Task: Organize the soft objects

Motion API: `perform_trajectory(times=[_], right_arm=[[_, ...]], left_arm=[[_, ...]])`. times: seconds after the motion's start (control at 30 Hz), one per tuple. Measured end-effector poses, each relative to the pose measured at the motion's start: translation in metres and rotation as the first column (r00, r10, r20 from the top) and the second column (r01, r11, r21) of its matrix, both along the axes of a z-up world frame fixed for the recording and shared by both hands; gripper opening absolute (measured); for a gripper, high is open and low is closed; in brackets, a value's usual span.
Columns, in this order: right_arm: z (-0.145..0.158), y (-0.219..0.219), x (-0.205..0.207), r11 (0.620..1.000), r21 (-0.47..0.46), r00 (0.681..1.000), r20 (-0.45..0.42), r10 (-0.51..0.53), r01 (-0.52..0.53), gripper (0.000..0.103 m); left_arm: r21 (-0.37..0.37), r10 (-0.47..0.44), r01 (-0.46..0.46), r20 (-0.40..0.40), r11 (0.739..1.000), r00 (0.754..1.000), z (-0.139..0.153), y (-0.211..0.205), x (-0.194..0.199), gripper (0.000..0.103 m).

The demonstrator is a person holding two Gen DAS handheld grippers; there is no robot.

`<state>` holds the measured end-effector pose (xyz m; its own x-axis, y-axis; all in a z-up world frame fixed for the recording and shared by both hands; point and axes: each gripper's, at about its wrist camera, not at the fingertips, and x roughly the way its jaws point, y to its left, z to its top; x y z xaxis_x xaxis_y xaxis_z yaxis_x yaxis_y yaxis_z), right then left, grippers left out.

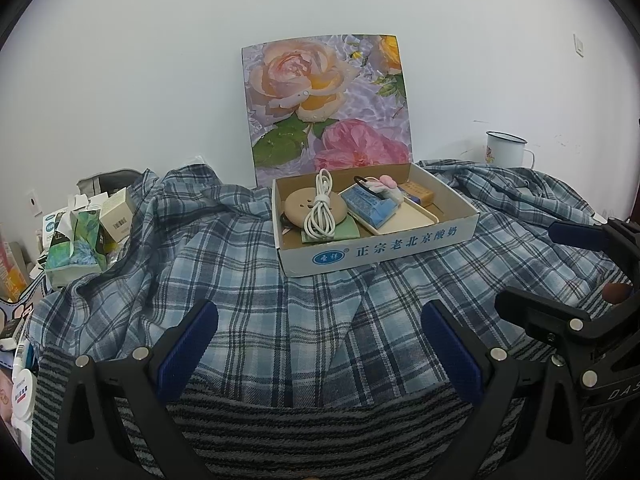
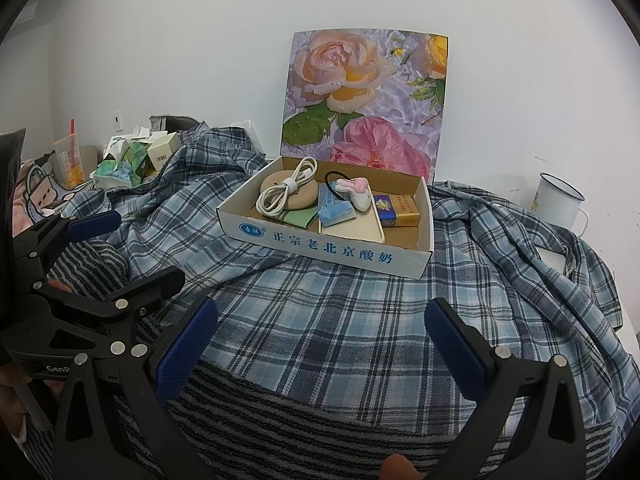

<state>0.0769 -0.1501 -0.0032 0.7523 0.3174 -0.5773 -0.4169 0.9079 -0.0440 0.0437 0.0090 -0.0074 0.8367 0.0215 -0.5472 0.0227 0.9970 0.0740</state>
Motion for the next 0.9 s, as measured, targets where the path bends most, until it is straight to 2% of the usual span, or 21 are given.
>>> perform_trajectory(times=[0.9], right_arm=[[-0.0017,0.001,-0.0012,1.0,-0.002,1.0,-0.001,0.003,-0.003,0.103]], left_arm=[[-0.001,0.001,-0.002,-0.006,1.0,1.0,-0.0012,0.0003,0.0004,0.103]])
